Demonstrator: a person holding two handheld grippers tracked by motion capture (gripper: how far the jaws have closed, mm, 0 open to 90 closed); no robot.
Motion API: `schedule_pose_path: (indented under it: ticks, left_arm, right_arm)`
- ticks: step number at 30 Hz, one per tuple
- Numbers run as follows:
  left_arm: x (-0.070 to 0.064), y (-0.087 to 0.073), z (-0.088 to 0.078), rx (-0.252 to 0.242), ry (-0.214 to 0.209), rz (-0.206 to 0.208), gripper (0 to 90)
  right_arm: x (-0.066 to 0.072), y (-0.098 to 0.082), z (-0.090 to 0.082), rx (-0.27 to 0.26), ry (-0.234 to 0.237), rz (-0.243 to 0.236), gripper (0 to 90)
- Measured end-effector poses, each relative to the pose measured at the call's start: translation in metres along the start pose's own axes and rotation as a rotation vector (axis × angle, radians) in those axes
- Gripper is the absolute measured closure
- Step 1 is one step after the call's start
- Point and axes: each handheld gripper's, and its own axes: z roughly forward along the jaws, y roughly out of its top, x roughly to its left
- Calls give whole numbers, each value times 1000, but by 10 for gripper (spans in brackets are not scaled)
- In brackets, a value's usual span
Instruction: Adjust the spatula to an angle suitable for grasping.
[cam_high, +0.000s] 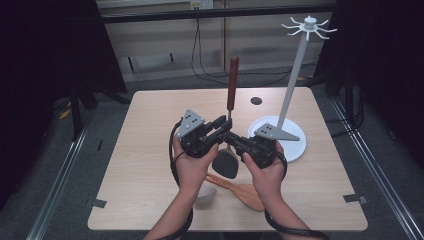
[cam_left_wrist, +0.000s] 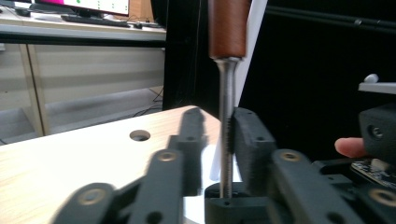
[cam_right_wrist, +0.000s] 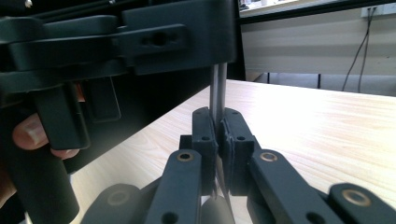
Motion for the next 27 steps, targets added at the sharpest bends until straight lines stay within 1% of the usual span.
schedule_pose_path:
  ticks: [1, 2, 3, 4, 5, 6, 7, 9, 11, 13, 14, 15, 16, 17, 18, 19, 20, 21, 22, 25, 27]
  left_arm:
    - [1, 0, 0, -5, 0, 0, 648]
    - [2, 0, -1, 8, 4, -1, 620]
    - [4, -1, -1, 7, 4, -7, 591]
    - [6, -2, -3, 13, 12, 2, 578]
    - [8, -2, -3, 9, 13, -8, 539]
    - [12, -4, -5, 19, 18, -14, 515]
    - [17, -6, -7, 31, 15, 2, 479]
    - [21, -9, -8, 22, 42, -13, 411]
    - [26, -12, -10, 34, 49, -8, 363]
    - [31, -15, -13, 52, 67, 3, 315]
    - [33, -16, -14, 53, 78, 2, 296]
    - [36, -17, -15, 54, 82, 11, 276]
    - [39, -18, -17, 67, 93, 17, 254]
    - [41, -19, -18, 69, 96, 15, 228]
    - [43, -20, -19, 66, 101, 7, 217]
    - [46, -22, -21, 81, 105, 16, 205]
    - [48, -23, -23, 87, 114, 9, 194]
    - [51, -25, -25, 94, 118, 14, 186]
    - [54, -27, -26, 90, 117, 5, 183]
    - [61, -34, -32, 119, 147, 13, 151]
    - [66, -39, -36, 131, 166, 3, 133]
  right_arm:
    - [-1, 0, -1, -2, -3, -3, 853]
    - [-3, 0, -2, 1, -1, -8, 853]
    - [-4, 0, -3, 5, 2, -8, 853]
    - [-5, -1, -4, 7, -5, -13, 853]
    - [-7, -1, -6, 12, -3, -11, 853]
    - [-9, -2, -7, 11, 0, -2, 853]
    - [-12, -2, -10, 13, -1, 1, 853]
    - [-18, -3, -14, 9, -7, 11, 853]
    - [-23, -3, -18, 3, -1, 22, 853]
    - [-27, -3, -22, 3, 4, 13, 853]
    - [-28, -3, -24, 1, 4, 15, 853]
    - [-29, -3, -25, 6, 7, 3, 853]
    - [-30, -3, -27, 8, 9, 5, 853]
    - [-31, -2, -28, 9, 16, -2, 853]
    - [-31, -2, -30, 12, 22, -9, 853]
    - [-32, -2, -31, 13, 24, -14, 853]
    - [-33, -2, -32, 16, 29, -21, 853]
    - [-33, -2, -33, 17, 41, -20, 853]
    - [-34, -1, -34, 18, 42, -24, 853]
    - [-35, -1, -38, 18, 58, -35, 853]
    - [-36, -1, -40, 24, 68, -42, 853]
